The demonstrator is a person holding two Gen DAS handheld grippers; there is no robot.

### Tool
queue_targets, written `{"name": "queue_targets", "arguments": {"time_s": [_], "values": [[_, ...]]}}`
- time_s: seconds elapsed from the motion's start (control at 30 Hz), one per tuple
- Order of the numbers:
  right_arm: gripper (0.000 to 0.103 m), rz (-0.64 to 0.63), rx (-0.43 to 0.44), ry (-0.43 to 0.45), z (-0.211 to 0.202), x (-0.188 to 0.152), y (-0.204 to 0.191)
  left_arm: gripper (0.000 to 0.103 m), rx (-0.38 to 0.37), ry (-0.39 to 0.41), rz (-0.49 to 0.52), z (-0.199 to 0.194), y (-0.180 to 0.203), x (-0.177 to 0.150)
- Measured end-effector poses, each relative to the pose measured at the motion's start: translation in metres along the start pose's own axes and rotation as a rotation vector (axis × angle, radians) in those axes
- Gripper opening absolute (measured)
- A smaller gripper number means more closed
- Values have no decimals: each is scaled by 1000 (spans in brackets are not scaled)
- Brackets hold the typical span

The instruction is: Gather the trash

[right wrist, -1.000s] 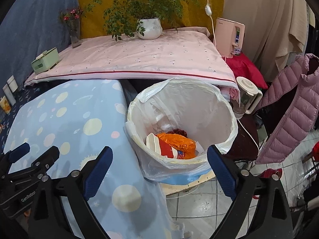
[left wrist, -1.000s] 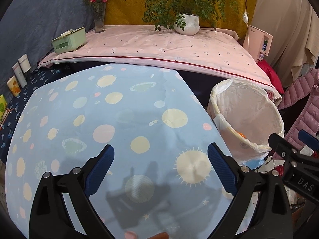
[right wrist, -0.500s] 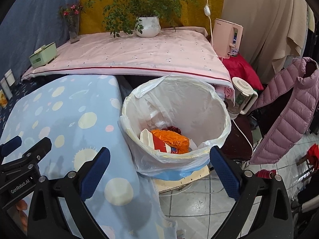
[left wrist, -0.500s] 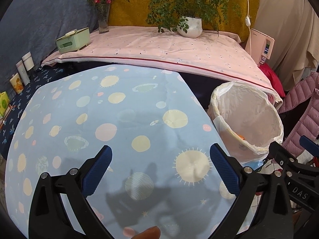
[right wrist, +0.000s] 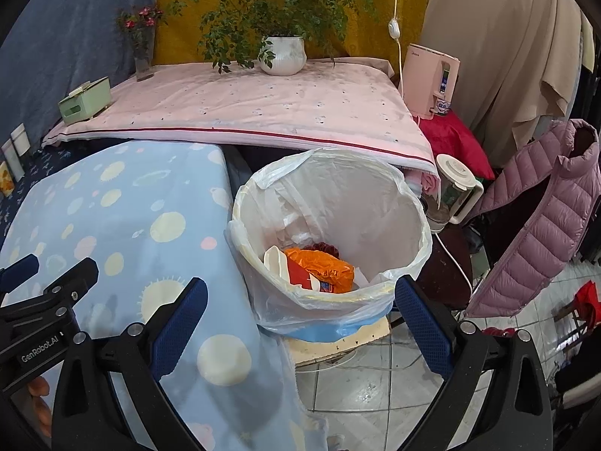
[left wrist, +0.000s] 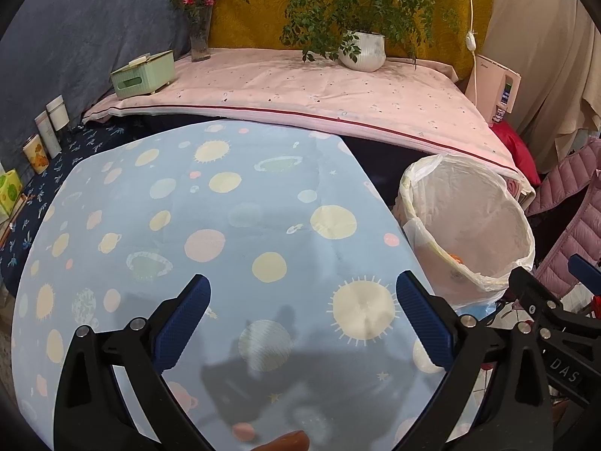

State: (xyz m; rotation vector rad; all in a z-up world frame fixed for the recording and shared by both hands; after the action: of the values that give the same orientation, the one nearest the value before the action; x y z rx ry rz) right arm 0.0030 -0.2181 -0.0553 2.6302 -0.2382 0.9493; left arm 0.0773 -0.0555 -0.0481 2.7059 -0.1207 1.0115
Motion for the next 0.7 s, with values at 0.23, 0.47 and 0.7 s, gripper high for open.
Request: {"name": "queue_targets", "arguments": {"time_s": [0.23,0.47,0.7], "values": [[96,-5,-16,8,-3,-1,2,95,8,13,4,-3,5,-2],[96,-3,-23,12,-4,-1,6,95,15,14,12,-6,10,-4],[96,-1,-21,11,-4,-1,6,95,31,14,7,-6,14,-6]]}}
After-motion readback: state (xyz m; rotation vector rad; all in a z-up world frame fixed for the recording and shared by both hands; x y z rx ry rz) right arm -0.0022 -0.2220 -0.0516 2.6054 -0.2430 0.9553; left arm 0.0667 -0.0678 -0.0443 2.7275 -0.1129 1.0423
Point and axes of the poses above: each gripper's, at about its wrist camera, not at the fingertips, and z roughly the way its jaws point, y to its right, x to its top, the point moved 2 cm from there along z, roughly the way its jaws point, and after that the axes turned 15 degrees about -z, right-handed, at the moved point
